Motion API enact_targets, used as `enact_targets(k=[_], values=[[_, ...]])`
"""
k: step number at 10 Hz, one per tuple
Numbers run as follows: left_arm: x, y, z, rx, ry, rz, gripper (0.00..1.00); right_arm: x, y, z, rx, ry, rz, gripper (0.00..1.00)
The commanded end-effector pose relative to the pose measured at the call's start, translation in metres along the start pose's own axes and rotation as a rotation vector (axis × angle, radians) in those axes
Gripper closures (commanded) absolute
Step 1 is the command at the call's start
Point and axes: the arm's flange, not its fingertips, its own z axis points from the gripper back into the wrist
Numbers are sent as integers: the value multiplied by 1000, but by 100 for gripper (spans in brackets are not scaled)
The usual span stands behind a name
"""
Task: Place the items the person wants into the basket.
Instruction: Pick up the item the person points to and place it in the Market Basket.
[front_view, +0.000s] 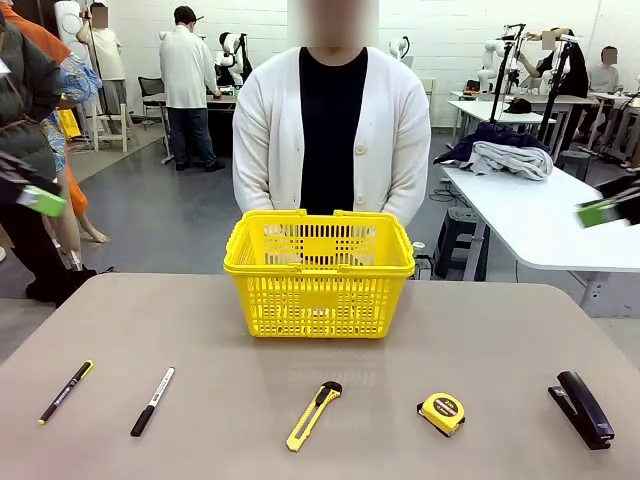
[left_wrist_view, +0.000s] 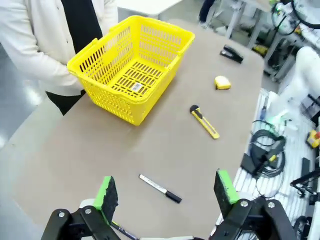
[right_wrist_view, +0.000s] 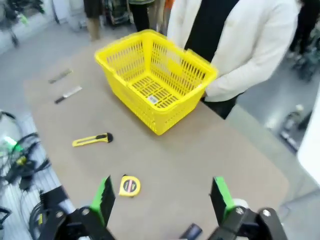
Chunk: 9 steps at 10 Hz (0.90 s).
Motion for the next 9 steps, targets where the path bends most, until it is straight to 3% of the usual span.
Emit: enact_targets(k=[1,4,7,9], values=[[-14,6,10,17,-6,35,0,-58,0,12,3,-46,-101,0],[-50,6,35,85,-75,61,0,-90,-15,45,-36,-66,-219,0],[-60,-2,45,150,-81,97,0,-104,-20,65,-77,-29,-290,0],[-52,-9,31,167,-82,130,0,-107,-22,67,-80,-10,-307,0]])
